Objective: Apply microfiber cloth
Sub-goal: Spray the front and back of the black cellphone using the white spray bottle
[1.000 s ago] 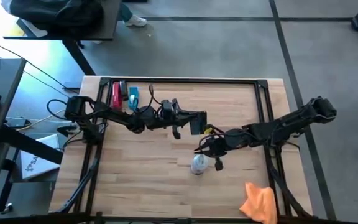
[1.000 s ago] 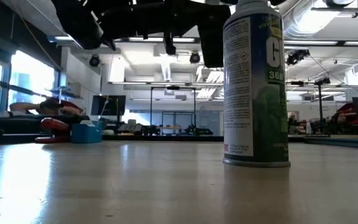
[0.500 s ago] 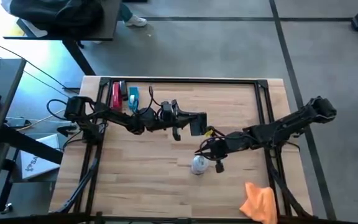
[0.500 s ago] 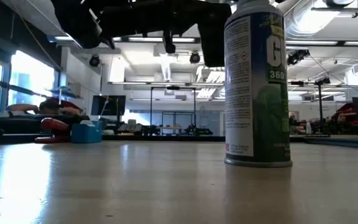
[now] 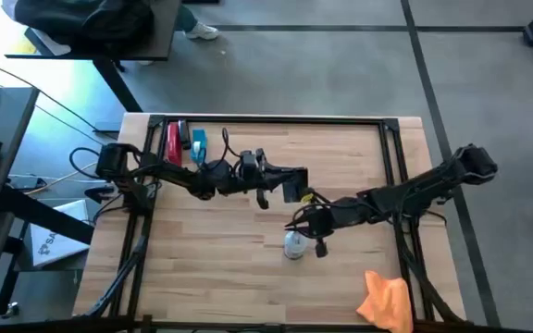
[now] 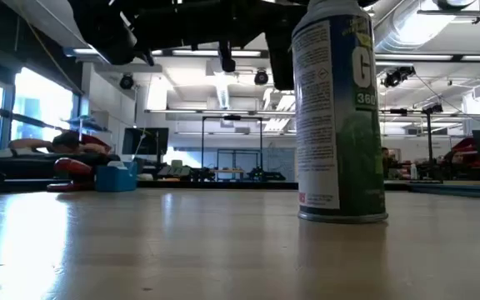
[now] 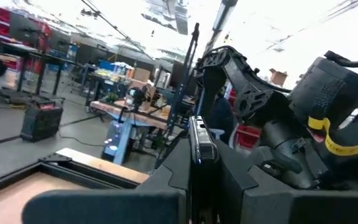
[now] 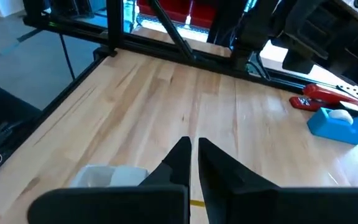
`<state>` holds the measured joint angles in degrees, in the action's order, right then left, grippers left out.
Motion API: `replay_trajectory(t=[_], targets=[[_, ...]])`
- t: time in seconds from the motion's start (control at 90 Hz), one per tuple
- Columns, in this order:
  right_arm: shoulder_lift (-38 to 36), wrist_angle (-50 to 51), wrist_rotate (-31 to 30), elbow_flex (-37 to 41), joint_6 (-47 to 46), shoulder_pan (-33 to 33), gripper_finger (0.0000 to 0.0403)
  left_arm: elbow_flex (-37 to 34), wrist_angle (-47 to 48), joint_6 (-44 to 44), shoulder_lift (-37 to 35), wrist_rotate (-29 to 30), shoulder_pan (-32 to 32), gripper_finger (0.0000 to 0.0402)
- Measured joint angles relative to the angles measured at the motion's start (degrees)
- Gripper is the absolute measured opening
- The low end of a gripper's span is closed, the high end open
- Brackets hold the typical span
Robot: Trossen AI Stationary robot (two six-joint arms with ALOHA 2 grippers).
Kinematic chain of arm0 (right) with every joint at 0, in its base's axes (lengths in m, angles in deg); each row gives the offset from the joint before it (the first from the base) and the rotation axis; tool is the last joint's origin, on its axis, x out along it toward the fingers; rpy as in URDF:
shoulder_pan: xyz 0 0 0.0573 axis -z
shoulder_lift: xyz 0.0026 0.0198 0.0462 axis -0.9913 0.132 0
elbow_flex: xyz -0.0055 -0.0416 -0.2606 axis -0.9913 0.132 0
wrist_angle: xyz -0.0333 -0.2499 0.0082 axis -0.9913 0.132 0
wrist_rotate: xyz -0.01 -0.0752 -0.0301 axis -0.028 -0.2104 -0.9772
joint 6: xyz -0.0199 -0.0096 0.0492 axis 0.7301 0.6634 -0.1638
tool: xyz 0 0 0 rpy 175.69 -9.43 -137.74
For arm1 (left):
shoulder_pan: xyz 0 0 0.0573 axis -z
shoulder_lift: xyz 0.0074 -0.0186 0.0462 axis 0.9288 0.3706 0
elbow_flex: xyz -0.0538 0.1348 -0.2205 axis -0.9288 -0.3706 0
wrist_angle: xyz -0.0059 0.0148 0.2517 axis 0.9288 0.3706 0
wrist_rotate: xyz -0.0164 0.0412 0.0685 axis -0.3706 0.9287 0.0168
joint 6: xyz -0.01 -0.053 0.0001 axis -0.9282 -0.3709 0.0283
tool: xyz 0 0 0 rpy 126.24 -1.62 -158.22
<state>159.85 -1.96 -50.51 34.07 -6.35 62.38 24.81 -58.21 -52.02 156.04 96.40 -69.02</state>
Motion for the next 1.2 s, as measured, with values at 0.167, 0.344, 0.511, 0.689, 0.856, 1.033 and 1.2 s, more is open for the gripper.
replay_trajectory(t=[0.167, 0.344, 0.511, 0.689, 0.856, 1.033, 1.2], targets=[[-0.4, 0.4, 0.0, 0.0, 0.2, 0.0, 0.0, 0.0, 0.8, 1.0, -1.7, 0.5, -0.3, 0.0016], [-0.4, 0.5, 0.1, 0.1, 0.2, 0.0, 0.0, -0.1, 8.9, 4.8, -6.1, 5.6, -0.3, 0.0016], [-0.4, 0.7, 0.1, 0.1, 0.2, 0.0, 0.0, -0.1, 15.8, 5.0, -10.9, 6.6, 0.5, 0.0016], [-0.4, 0.7, 0.1, 0.1, 0.2, 0.0, 0.0, -0.1, 18.7, 5.0, -11.9, 8.2, 3.3, 0.0015], [-0.3, 0.5, 0.1, 0.1, 0.2, 0.0, 0.0, -0.1, 19.7, 5.5, -8.8, 12.5, 4.8, 0.0015], [-0.3, 0.4, 0.1, 0.1, 0.1, 0.0, 0.0, -0.1, 19.5, 4.7, -5.1, 13.6, 4.9, 0.0015], [-0.3, 0.4, 0.1, 0.1, 0.1, 0.0, 0.0, -0.1, 19.0, 6.7, -3.1, 13.5, 7.0, 0.0015]])
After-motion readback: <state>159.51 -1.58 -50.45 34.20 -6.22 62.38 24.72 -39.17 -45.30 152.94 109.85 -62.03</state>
